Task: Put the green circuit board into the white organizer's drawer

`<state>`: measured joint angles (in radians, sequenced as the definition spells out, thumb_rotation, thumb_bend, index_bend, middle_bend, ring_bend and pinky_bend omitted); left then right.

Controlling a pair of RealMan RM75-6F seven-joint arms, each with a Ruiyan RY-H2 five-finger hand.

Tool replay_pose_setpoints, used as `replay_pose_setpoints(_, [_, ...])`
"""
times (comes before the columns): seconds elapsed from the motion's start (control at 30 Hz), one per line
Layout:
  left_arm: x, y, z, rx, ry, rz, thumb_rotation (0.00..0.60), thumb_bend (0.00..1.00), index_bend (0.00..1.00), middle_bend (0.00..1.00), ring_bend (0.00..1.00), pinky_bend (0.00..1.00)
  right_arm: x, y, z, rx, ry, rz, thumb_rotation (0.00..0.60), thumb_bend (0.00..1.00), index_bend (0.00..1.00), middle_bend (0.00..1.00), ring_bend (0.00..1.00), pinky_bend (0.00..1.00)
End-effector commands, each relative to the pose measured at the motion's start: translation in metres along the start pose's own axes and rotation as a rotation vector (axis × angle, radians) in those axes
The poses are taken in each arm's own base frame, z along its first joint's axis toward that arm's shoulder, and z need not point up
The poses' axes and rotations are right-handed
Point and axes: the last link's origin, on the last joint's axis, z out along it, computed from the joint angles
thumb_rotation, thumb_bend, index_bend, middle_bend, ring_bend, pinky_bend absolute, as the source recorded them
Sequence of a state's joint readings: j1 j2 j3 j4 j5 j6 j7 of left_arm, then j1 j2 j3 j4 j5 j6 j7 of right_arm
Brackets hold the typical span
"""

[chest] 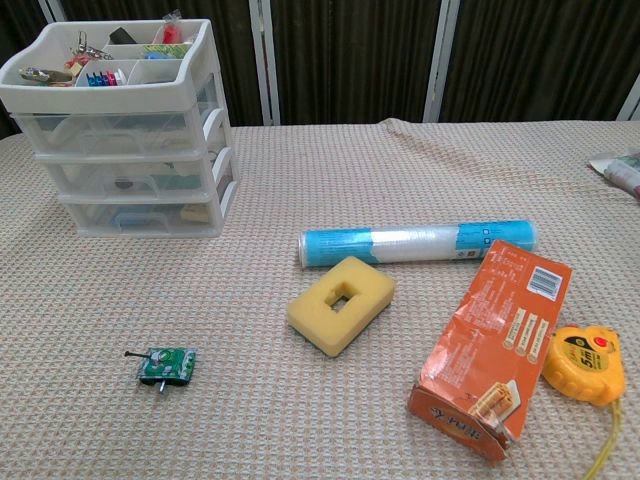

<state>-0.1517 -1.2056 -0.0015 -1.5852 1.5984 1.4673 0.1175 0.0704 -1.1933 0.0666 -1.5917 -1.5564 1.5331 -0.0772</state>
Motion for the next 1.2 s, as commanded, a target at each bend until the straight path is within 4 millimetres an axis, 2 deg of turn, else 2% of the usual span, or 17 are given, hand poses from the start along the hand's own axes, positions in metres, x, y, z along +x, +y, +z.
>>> replay_pose_setpoints(0.03, [0.000, 0.000, 0.000, 0.001, -0.002, 0.000, 0.600, 0.04, 0.00, 0.00, 0.00, 0.00, 0.000, 0.000, 0.000, 0.001, 0.000, 0.000, 0.600, 0.03, 0.10, 0.00, 0.00, 0.00])
replay_pose_setpoints(0.43, [-0.001, 0.000, 0.001, 0.007, -0.018, -0.007, 0.600, 0.05, 0.00, 0.00, 0.00, 0.00, 0.000, 0.000, 0.000, 0.001, -0.003, 0.000, 0.600, 0.03, 0.10, 0.00, 0.00, 0.00])
replay_pose_setpoints(0.5, [-0.002, 0.001, 0.002, 0.004, -0.028, -0.005, 0.600, 0.13, 0.00, 0.00, 0.00, 0.00, 0.000, -0.001, 0.000, 0.001, -0.003, 0.001, 0.600, 0.03, 0.10, 0.00, 0.00, 0.00])
replay_pose_setpoints(0.6, [-0.003, 0.005, 0.008, -0.020, -0.042, -0.007, 0.600, 0.46, 0.00, 0.00, 0.00, 0.02, -0.001, -0.001, 0.000, 0.003, -0.004, 0.002, 0.600, 0.03, 0.10, 0.00, 0.00, 0.00])
replay_pose_setpoints(0.67, [-0.002, 0.009, 0.016, -0.030, -0.031, -0.021, 0.600, 0.67, 0.00, 0.09, 0.10, 0.13, -0.001, -0.002, 0.001, 0.003, -0.006, 0.003, 0.600, 0.03, 0.10, 0.00, 0.00, 0.00])
replay_pose_setpoints(0.7, [-0.002, 0.010, 0.019, -0.031, -0.026, -0.032, 0.600, 0.77, 0.00, 0.21, 0.22, 0.24, -0.001, -0.002, 0.001, 0.003, -0.007, 0.004, 0.600, 0.03, 0.10, 0.00, 0.00, 0.00])
replay_pose_setpoints(0.77, [-0.001, 0.017, 0.033, -0.031, -0.005, -0.087, 0.600, 0.93, 0.00, 0.56, 0.54, 0.49, -0.001, -0.002, 0.001, 0.004, -0.011, 0.008, 0.600, 0.03, 0.10, 0.00, 0.00, 0.00])
replay_pose_setpoints(0.83, [-0.005, 0.024, 0.045, -0.023, -0.022, -0.177, 0.600, 0.99, 0.00, 0.74, 0.70, 0.59, -0.001, -0.001, 0.001, 0.004, -0.011, 0.011, 0.600, 0.03, 0.10, 0.00, 0.00, 0.00])
replay_pose_setpoints(0.87, [-0.007, 0.028, 0.049, -0.013, -0.044, -0.232, 0.600, 1.00, 0.00, 0.80, 0.74, 0.62, -0.001, -0.001, 0.001, 0.005, -0.012, 0.013, 0.600, 0.03, 0.10, 0.00, 0.00, 0.00])
replay_pose_setpoints(0.97, [-0.013, 0.042, 0.065, 0.032, -0.116, -0.427, 0.600, 1.00, 0.00, 0.85, 0.79, 0.67, -0.001, -0.002, 0.001, 0.010, -0.015, 0.015, 0.600, 0.03, 0.10, 0.00, 0.00, 0.00])
replay_pose_setpoints(1.2, [-0.025, 0.058, 0.096, 0.110, -0.222, -0.636, 0.600, 1.00, 0.00, 0.86, 0.80, 0.71, -0.001, -0.002, 0.001, 0.009, -0.014, 0.014, 0.600, 0.03, 0.10, 0.00, 0.00, 0.00])
